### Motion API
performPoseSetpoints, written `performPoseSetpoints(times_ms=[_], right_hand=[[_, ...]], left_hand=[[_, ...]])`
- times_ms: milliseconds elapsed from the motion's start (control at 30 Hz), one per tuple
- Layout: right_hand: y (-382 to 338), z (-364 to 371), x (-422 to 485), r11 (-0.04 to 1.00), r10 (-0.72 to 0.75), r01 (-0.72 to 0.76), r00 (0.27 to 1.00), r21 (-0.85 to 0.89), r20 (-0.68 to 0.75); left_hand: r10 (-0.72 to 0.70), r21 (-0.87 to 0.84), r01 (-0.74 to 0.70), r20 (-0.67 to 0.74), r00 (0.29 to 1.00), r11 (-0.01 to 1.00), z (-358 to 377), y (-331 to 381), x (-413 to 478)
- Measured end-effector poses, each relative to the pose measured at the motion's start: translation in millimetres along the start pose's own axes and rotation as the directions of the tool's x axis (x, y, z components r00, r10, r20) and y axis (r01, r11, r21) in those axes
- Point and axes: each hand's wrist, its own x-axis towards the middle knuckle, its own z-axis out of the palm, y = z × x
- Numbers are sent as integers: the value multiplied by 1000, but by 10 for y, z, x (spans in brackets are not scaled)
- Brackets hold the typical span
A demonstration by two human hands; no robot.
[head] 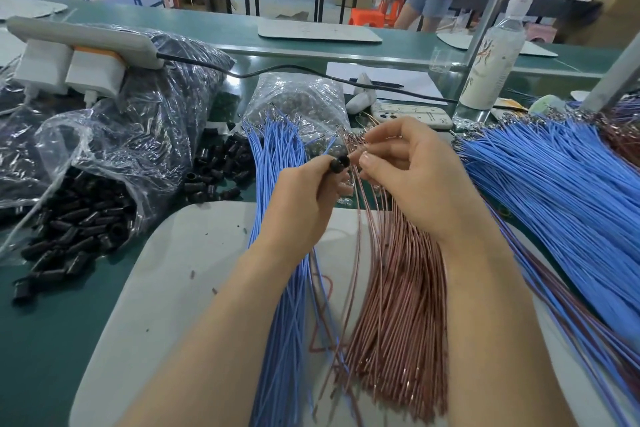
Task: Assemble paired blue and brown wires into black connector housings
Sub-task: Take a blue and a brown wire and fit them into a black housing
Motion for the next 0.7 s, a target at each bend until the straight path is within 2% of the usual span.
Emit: performPoseSetpoints(times_ms=[300,567,700], right_hand=[[-152,-38,-76,995,-94,94,996,38,-2],[-135,30,-56,977,-133,123,990,-175,-42],[-145,54,-58,954,-159,136,985,-266,-67]], left_hand=[[22,-3,-22,-59,998,1000,-15,52,14],[33,60,-30,-51,998,998,-36,85,6],[42,184,-34,-41,998,982,-55,122,-4]])
